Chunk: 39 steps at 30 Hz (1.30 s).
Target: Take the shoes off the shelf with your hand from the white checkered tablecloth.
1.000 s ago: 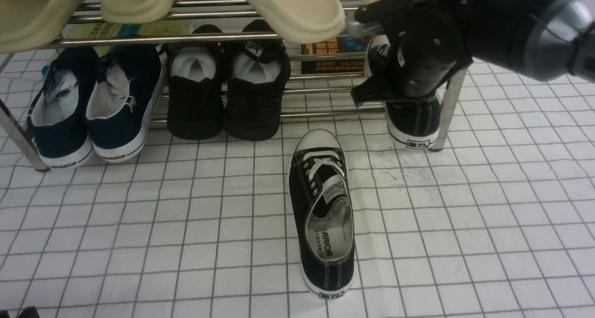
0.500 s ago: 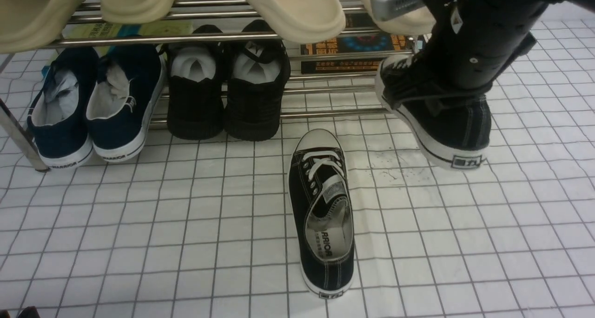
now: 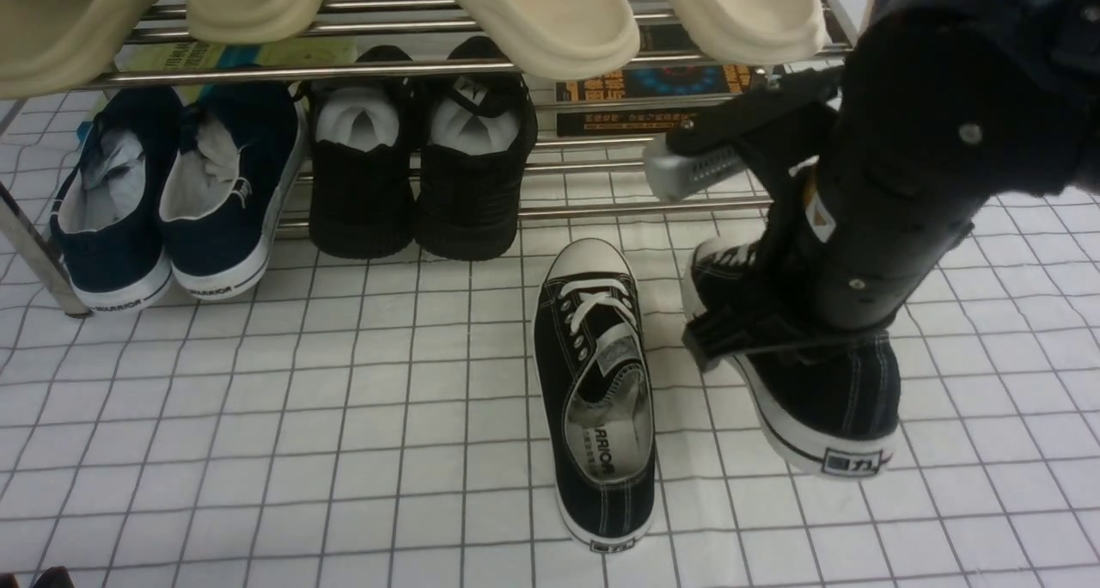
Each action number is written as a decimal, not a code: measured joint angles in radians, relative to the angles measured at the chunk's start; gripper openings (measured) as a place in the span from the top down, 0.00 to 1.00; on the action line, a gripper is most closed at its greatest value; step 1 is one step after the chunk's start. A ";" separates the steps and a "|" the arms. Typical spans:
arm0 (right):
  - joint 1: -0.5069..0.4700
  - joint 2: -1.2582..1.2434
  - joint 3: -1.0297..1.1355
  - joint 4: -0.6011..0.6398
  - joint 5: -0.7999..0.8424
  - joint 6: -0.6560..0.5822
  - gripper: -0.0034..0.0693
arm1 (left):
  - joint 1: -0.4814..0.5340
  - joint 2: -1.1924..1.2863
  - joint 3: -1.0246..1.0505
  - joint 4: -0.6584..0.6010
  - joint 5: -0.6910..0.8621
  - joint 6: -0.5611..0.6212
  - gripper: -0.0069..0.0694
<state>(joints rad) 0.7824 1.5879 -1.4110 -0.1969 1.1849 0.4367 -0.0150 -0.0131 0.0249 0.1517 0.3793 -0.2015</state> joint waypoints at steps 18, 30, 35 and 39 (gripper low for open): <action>-0.037 0.139 0.027 -0.052 -0.209 0.067 0.94 | 0.000 0.000 0.000 0.000 0.000 0.000 0.60; -0.062 0.199 0.027 -0.011 -0.215 0.075 0.94 | 0.000 0.000 0.000 0.000 0.000 0.000 0.60; -0.062 0.201 0.027 0.050 -0.240 0.075 0.93 | 0.000 0.000 0.000 0.000 0.000 0.000 0.60; -0.064 0.201 0.027 0.093 -0.240 0.075 0.91 | 0.000 0.000 0.000 0.000 0.000 0.000 0.60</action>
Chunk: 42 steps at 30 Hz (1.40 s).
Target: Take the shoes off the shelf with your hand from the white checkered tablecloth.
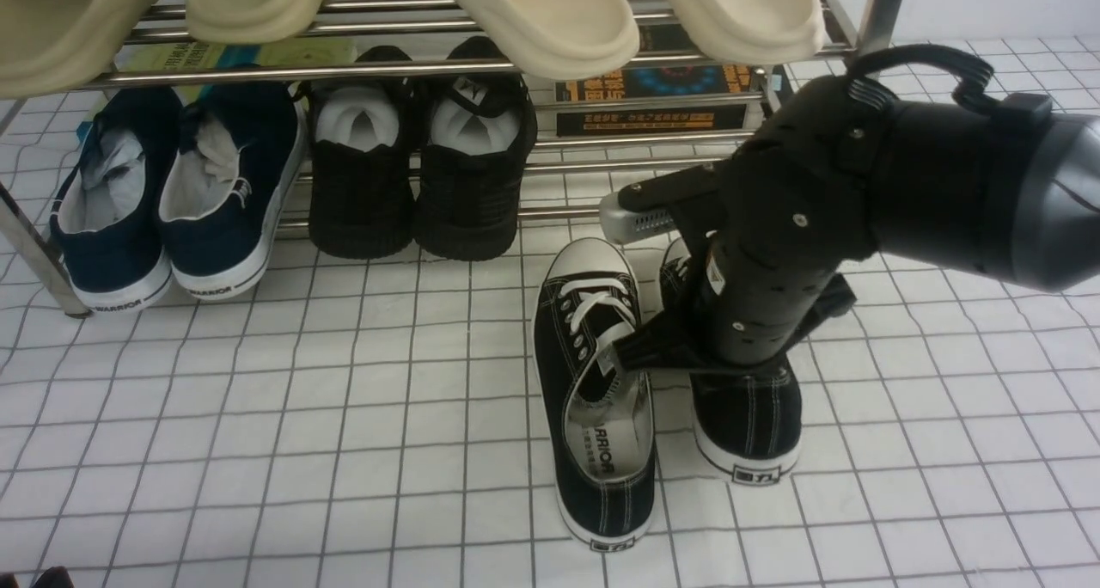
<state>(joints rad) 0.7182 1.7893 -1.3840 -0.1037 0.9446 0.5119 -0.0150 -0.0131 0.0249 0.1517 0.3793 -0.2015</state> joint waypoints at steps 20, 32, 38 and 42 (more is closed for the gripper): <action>-0.005 -0.293 -0.066 -0.015 0.277 -0.197 0.94 | 0.000 0.000 0.000 0.000 0.000 0.000 0.60; -0.005 -1.036 0.442 -0.036 -0.046 -0.185 0.97 | 0.000 0.000 0.000 0.000 0.000 0.000 0.60; -0.005 -1.277 0.791 -0.039 -0.448 -0.184 0.97 | 0.000 0.000 0.000 0.000 0.000 0.000 0.60; -0.005 -1.323 0.869 -0.039 -0.555 -0.184 0.97 | 0.000 0.000 0.000 0.000 0.000 0.000 0.60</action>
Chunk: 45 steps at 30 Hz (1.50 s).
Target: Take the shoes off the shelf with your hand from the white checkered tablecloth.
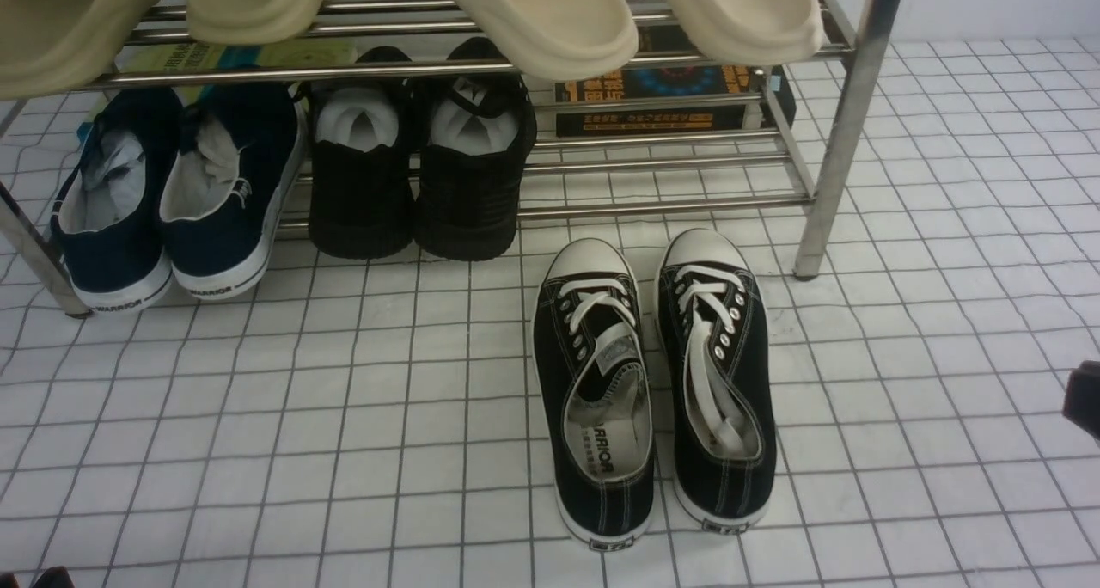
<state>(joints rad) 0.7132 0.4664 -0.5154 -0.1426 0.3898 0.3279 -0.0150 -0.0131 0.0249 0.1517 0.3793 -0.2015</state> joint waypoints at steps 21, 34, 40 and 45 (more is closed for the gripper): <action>0.000 0.000 0.012 -0.006 -0.031 0.000 0.96 | 0.000 0.000 0.000 0.000 0.000 0.000 0.60; -0.151 -0.126 0.177 0.078 -0.071 -0.175 0.95 | 0.000 0.000 0.000 0.000 0.000 0.000 0.60; -0.431 -0.315 0.341 0.143 -0.082 -0.273 0.94 | 0.000 0.000 0.000 0.000 0.000 0.000 0.60; -0.627 -0.449 0.474 0.151 -0.082 -0.285 0.93 | 0.000 0.000 0.000 0.000 0.000 0.000 0.60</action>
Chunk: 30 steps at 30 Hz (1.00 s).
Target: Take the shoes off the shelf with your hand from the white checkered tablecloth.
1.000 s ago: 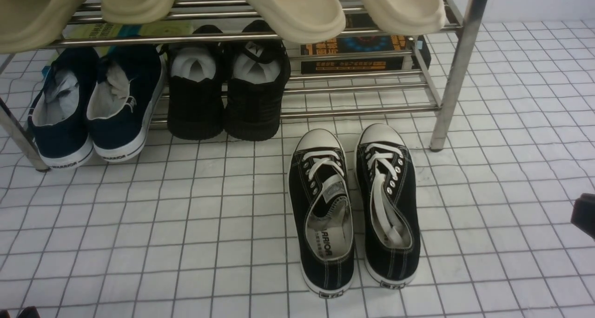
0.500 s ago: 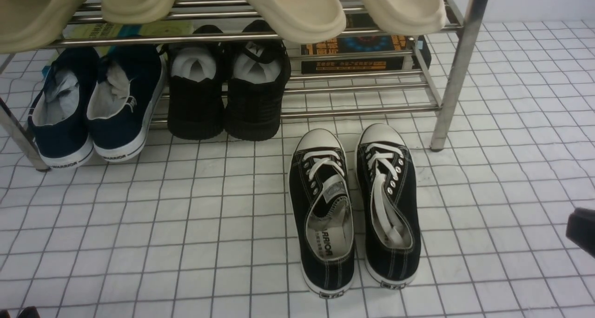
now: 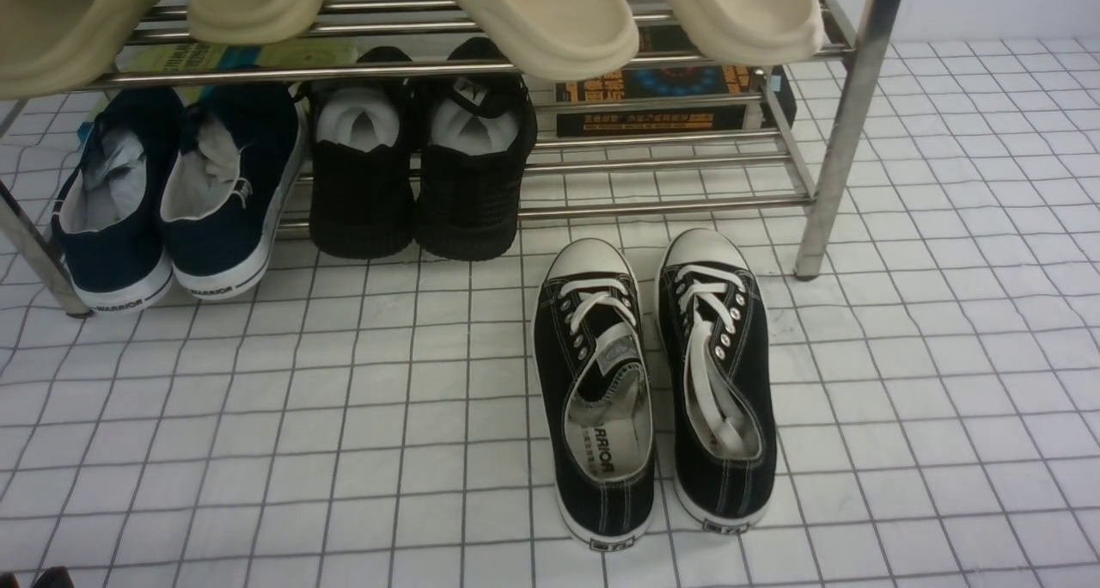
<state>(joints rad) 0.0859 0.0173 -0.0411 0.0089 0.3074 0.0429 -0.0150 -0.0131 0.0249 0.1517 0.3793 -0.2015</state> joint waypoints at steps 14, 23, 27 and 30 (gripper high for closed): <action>-0.129 -0.027 0.057 0.013 0.075 -0.004 0.92 | 0.000 0.000 0.000 0.000 0.000 0.000 0.60; -0.165 -0.027 0.056 0.013 0.078 -0.004 0.90 | 0.000 0.000 0.000 0.000 0.000 0.000 0.60; -0.165 -0.027 0.056 0.013 0.078 -0.004 0.90 | 0.000 0.000 0.000 0.000 0.000 0.000 0.60; -0.165 -0.027 0.056 0.013 0.078 -0.004 0.89 | 0.000 0.000 0.000 0.000 0.000 0.000 0.60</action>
<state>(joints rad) -0.0792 -0.0097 0.0147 0.0215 0.3857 0.0392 -0.0150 -0.0131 0.0249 0.1517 0.3793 -0.2015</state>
